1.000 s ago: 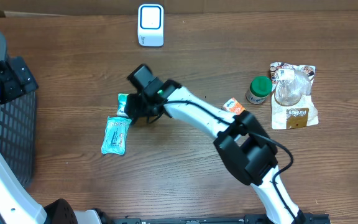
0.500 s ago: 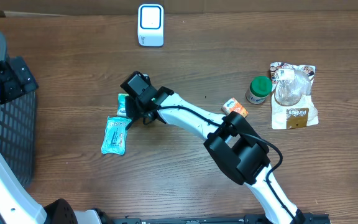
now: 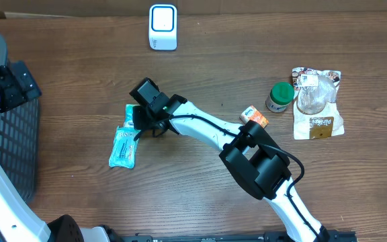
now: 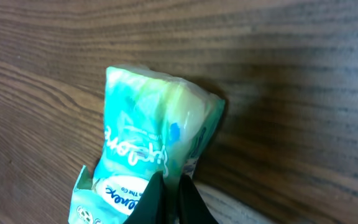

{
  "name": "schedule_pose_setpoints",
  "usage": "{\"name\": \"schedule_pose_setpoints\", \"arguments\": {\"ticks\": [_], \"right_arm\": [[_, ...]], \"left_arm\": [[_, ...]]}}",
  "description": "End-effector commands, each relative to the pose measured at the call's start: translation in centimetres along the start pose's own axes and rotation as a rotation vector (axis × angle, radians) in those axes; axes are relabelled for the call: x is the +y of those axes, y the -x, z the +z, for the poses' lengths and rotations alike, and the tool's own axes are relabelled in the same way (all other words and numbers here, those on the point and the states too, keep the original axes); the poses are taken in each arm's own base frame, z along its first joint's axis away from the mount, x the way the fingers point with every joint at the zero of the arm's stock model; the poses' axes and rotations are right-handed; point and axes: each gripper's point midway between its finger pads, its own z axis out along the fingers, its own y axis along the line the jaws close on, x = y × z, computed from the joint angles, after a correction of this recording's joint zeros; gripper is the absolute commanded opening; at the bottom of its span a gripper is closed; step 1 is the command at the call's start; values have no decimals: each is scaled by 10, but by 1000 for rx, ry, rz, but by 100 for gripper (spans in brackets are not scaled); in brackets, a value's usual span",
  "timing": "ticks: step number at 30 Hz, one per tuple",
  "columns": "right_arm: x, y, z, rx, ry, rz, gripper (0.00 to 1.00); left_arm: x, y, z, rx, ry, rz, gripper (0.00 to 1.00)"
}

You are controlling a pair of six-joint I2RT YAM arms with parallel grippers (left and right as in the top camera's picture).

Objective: Scan the item barcode

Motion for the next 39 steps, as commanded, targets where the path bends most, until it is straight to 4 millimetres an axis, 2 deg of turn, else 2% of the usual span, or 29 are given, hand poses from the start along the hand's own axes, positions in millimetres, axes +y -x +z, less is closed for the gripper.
{"name": "schedule_pose_setpoints", "arguments": {"ticks": [1, 4, 10, 14, 20, 22, 25, 27, 32, 39], "right_arm": [[-7, -6, 1, 64, -8, -26, 4], [-10, 4, -12, 70, -25, -53, 4], [-11, 39, -62, 77, -52, -242, 4], [-30, 43, -85, 140, -89, -402, 4], [-61, 33, -94, 234, -130, -411, 4], [-59, 26, -95, 269, -92, -418, 4], [-42, 6, -100, 350, 65, -549, 4], [-42, -2, -103, 379, 95, -633, 4], [-57, 3, -103, 378, 20, -669, 4], [-61, 7, -104, 372, 12, -658, 4]], "left_arm": [[-3, 2, -1, -7, -12, 18, 100], [-3, 2, -1, -7, -12, 18, 100], [-3, 2, -1, -7, -12, 18, 100], [-3, 2, -1, -7, -12, 18, 100], [-3, 2, -1, -7, -12, 18, 100], [-3, 2, -1, -7, -12, 18, 100], [-3, 2, -1, -7, -12, 18, 99], [-3, 2, -1, -7, -12, 18, 99], [-3, 2, -1, -7, -12, 18, 99], [-3, 2, -1, -7, -12, 18, 99]]}}
